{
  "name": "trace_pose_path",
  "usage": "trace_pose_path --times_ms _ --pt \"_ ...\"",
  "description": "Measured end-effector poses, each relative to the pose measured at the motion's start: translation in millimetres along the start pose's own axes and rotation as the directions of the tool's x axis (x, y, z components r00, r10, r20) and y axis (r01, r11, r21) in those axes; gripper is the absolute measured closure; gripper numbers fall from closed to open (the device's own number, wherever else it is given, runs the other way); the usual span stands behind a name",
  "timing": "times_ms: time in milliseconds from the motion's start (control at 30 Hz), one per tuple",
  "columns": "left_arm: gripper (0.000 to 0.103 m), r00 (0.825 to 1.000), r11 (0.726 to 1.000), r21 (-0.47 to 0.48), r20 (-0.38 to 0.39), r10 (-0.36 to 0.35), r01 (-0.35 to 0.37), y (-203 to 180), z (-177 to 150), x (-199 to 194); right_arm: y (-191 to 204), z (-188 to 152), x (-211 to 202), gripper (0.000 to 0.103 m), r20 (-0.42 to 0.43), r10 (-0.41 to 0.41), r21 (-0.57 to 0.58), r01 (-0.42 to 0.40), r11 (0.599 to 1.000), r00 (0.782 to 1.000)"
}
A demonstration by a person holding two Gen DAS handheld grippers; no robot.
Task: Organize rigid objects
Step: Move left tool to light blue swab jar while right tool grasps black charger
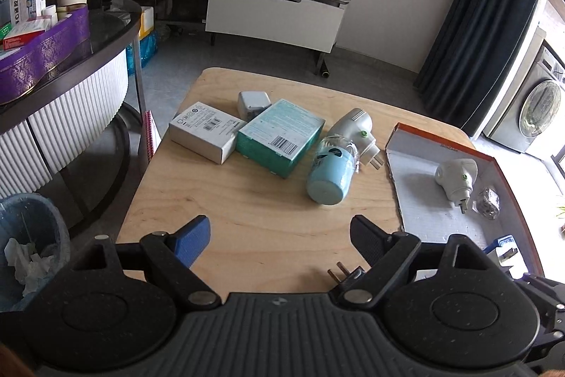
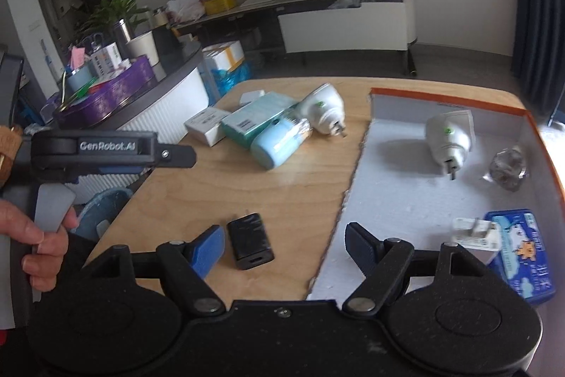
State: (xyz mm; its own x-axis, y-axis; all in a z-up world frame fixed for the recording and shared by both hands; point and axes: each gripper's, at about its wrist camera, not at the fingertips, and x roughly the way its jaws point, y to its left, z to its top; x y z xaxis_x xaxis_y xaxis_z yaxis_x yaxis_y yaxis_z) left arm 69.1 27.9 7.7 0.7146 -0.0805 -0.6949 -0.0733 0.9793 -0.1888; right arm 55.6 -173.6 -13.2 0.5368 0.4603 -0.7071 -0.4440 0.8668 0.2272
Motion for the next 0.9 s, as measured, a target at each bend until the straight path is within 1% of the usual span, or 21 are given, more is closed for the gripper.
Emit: trace_pose_path --times_ms 100,133,233,300,333,400,433,467,567,767,833,900 --pt "0.014 1.0 1.0 -0.006 0.001 0.004 -0.004 6.4 0.4 1.4 22.2 0.8 24.7 0.014 -0.06 0.034 -0.052 -0.037 0.998 0.998" --pt "0.014 1.0 1.0 -0.009 0.0 0.007 -0.007 8.8 0.8 2.6 28.1 1.3 33.0 0.014 -0.076 0.033 -0.067 -0.038 0.997 0.997" --pt "0.013 1.0 1.0 -0.011 -0.004 0.01 -0.01 15.2 2.1 6.7 35.9 2.9 58.8 0.02 -0.139 0.025 -0.07 -0.035 0.997 0.99" --pt "0.012 1.0 1.0 -0.008 -0.008 0.007 -0.007 17.3 3.6 10.7 35.3 2.9 74.1 0.026 -0.171 -0.007 -0.061 -0.004 0.998 0.985" --pt "0.011 1.0 1.0 -0.007 -0.009 0.004 -0.004 18.0 4.6 13.0 33.9 2.5 80.5 0.029 -0.185 -0.007 -0.053 -0.003 0.999 0.983" --pt "0.011 1.0 1.0 -0.003 -0.011 -0.009 0.009 17.6 6.6 18.6 34.3 2.5 84.1 0.04 -0.174 -0.021 -0.073 0.009 0.997 0.984" --pt "0.011 1.0 1.0 0.006 -0.013 -0.022 0.022 16.3 7.5 22.6 36.0 2.6 84.0 0.059 -0.169 -0.043 -0.096 0.026 0.995 0.985" --pt "0.011 0.999 0.999 0.017 -0.016 -0.032 0.033 13.3 8.9 26.5 36.7 2.7 83.1 0.06 -0.159 -0.062 -0.11 0.044 0.993 0.985" --pt "0.01 0.997 0.995 0.07 -0.015 -0.074 0.075 -0.5 12.9 39.8 26.8 3.5 76.1 0.06 -0.128 -0.067 -0.065 0.059 0.996 0.989" --pt "0.009 0.991 0.977 0.164 -0.015 -0.132 0.133 -30.2 19.9 76.0 -1.0 9.1 39.3 0.06 -0.05 -0.098 0.009 0.099 0.995 0.994" --pt "0.009 0.991 0.973 0.19 -0.015 -0.13 0.13 -38.2 21.6 90.5 -10.9 10.2 27.7 0.06 -0.027 -0.112 0.036 0.113 0.993 0.993" --pt "0.01 0.994 0.972 0.206 -0.015 -0.112 0.113 -44.2 23.8 104.3 -22.7 10.0 15.6 0.06 -0.005 -0.113 0.072 0.113 0.991 0.994"
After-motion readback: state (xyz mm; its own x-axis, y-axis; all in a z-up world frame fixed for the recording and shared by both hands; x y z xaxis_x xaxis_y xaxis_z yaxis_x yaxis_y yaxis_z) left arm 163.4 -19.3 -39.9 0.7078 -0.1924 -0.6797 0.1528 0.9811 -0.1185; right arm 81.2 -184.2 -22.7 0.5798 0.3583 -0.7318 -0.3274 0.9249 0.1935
